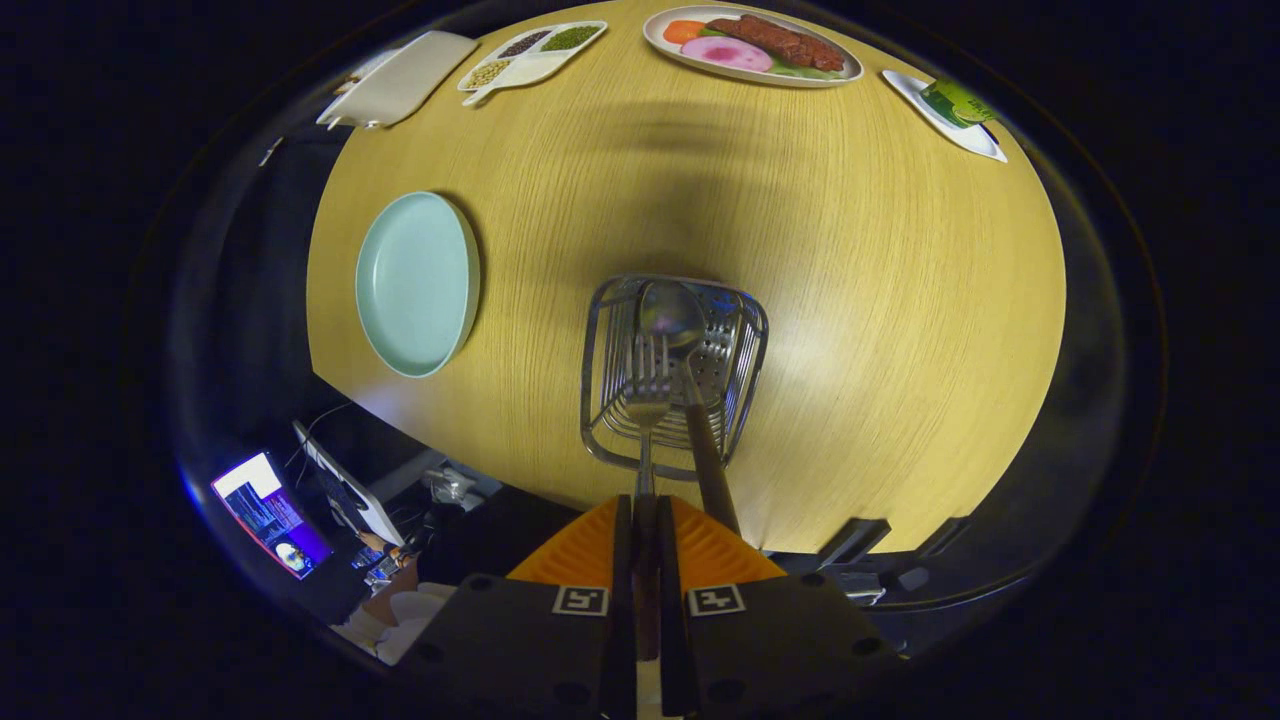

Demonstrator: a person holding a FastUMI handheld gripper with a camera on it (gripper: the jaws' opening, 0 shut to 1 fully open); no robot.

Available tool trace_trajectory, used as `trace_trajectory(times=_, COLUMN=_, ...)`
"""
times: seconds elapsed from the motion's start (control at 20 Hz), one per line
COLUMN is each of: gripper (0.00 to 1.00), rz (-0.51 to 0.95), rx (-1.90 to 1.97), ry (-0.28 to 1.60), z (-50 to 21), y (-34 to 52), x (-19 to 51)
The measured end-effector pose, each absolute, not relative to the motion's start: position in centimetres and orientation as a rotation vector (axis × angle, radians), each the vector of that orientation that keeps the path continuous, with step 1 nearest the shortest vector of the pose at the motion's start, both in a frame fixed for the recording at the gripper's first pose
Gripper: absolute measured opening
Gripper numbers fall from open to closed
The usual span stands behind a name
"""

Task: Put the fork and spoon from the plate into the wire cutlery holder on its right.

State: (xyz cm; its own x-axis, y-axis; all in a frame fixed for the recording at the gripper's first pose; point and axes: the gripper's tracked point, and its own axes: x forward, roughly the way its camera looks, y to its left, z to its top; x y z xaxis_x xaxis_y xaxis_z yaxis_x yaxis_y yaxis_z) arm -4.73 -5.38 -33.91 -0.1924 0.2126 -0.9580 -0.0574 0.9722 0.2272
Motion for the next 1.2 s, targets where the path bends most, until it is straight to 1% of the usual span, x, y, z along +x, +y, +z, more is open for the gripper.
trace_trajectory(times=0.15, gripper=0.18, rz=0.239, rx=0.154, ry=1.706, z=-32.9, y=-5.4, x=-4.1)
trace_trajectory(times=0.25, gripper=0.37, rz=0.239, rx=0.229, ry=1.657, z=-31.3, y=-5.0, x=-3.6)
trace_trajectory(times=0.3, gripper=0.6, rz=0.239, rx=0.241, ry=1.623, z=-30.3, y=-5.2, x=-3.1)
trace_trajectory(times=0.4, gripper=0.83, rz=0.247, rx=0.237, ry=1.538, z=-28.6, y=-5.9, x=-2.7)
trace_trajectory(times=0.5, gripper=0.99, rz=0.24, rx=0.273, ry=1.426, z=-26.2, y=-6.0, x=-1.7)
trace_trajectory(times=0.8, gripper=0.99, rz=0.149, rx=0.338, ry=1.014, z=-17.4, y=-8.1, x=1.2)
trace_trajectory(times=1.2, gripper=0.99, rz=0.023, rx=0.231, ry=0.485, z=-4.7, y=-9.7, x=2.5)
